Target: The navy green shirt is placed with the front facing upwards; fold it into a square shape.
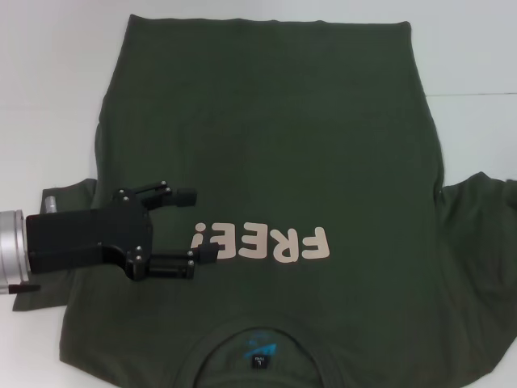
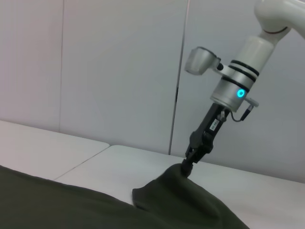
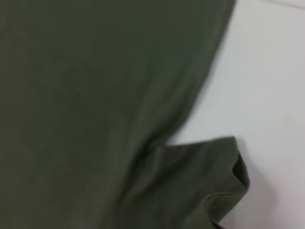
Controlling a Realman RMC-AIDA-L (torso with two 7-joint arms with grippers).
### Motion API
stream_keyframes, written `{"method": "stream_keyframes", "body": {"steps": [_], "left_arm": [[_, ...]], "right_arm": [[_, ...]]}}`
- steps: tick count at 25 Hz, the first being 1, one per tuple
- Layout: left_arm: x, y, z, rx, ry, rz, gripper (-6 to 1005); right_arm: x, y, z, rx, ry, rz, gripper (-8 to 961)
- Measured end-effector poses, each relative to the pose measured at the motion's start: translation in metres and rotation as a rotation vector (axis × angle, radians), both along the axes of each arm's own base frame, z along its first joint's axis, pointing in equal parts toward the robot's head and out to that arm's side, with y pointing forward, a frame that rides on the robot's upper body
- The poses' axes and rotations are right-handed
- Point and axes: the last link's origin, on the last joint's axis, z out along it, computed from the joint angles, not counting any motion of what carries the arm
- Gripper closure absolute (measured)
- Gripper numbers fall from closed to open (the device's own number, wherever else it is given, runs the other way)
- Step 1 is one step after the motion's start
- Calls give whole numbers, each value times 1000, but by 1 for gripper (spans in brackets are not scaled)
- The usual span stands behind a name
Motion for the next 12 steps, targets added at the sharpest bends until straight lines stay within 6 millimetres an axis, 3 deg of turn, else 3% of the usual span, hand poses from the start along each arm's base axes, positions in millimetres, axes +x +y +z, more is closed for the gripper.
{"method": "stream_keyframes", "body": {"steps": [7,12], "left_arm": [[0,-1,0,-1,-1,3,66],[-1,-1,0,-1,-2,4,67]], "right_arm": [[-27,12,0,3,16,72,945],[-54,22,-19,-53,7,143,945]]}}
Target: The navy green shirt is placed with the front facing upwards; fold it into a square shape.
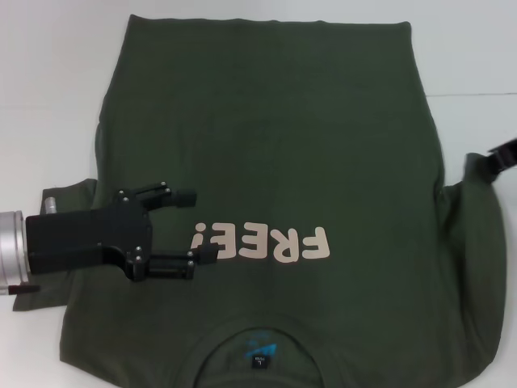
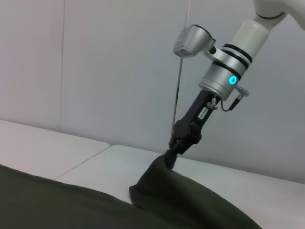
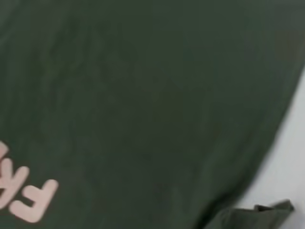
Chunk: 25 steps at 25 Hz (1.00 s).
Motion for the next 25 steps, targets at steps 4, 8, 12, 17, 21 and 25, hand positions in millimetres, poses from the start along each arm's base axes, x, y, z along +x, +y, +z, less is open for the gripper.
{"method": "stream_keyframes", "body": {"steps": [4,8,12,17,21,25], "left_arm": [[0,0,0,-3,-2,1,67],[0,0,0,-4,-3,1,67],[0,-2,-1,-6,-5,4,67],[0,-3,-1,-6,-8,6,66],[0,-3,-1,-4,-11,2,66],[1,-3,-2,-6,-16,-2,66]], "right_arm": [[-24,6,-20,-51,-9,58,945],[-44,6,-40,-106,-17,109,945],[-57,5,-57,-156,-33,148,945],[-69,4,-72,-185,-25,180,945],[-70,4,-83,-205,-20,183,944],[-66,4,-91,-217,-18,171,944]]}}
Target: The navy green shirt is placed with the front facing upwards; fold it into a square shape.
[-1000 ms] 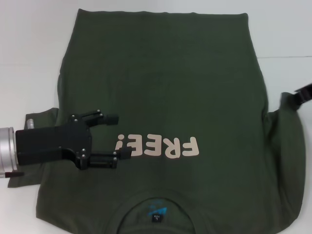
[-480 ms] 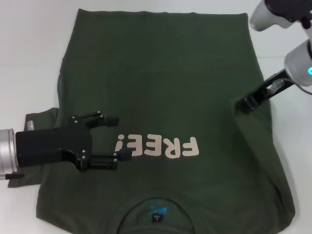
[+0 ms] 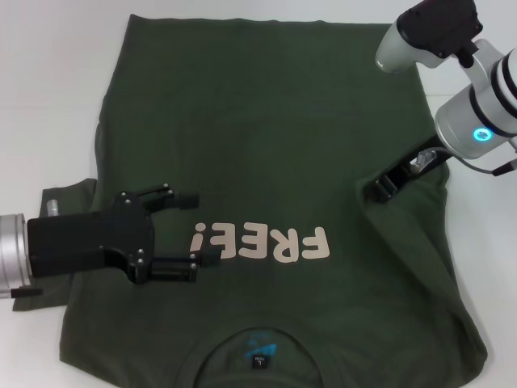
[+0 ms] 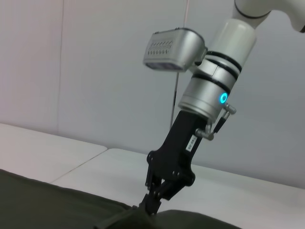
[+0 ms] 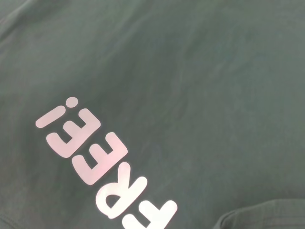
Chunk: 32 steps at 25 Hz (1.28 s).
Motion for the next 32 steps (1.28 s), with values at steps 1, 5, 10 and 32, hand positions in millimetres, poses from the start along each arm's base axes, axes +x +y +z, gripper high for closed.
{"method": "stream_keyframes", "body": {"steps": [1,5,10,32], "left_arm": [[0,0,0,0,0,-1,66],[0,0,0,1,-1,-1,66],[0,0,0,2,-1,-1,66],[-2,-2,-1,9,-1,1,67]], "right_arm": [[1,0,-1,-1,1,-1,944],[2,2,-6,6,7,-3,944],[2,7,-12,12,5,2,944],[1,10,-23,20,49,-29,650]]}}
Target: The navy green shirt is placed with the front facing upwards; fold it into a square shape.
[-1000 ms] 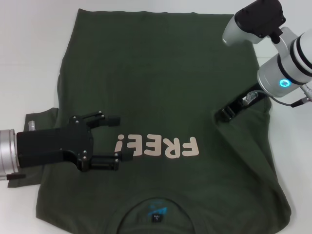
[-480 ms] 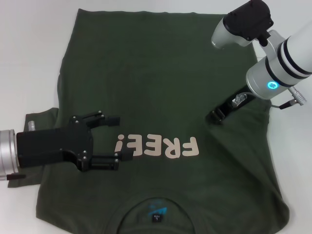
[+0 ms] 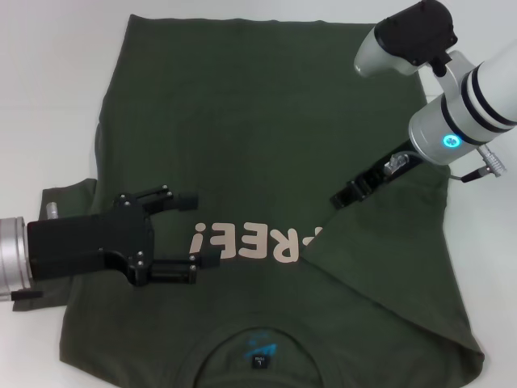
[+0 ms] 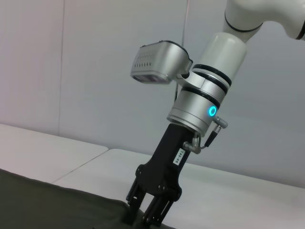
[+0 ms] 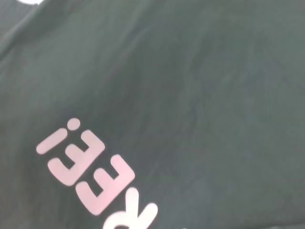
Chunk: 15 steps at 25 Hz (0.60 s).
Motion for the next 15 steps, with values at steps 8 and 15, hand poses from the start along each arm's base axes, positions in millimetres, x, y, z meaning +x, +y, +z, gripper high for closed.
{"method": "stream_keyframes", "body": {"steps": [8,15], "left_arm": [[1,0,0,-2,-5,0,66],[2,2,2,14,-29,19,66]], "right_arm": [[6,-5,18,-18,156,45,278],[33,-40,52,24,358,271,22]]}}
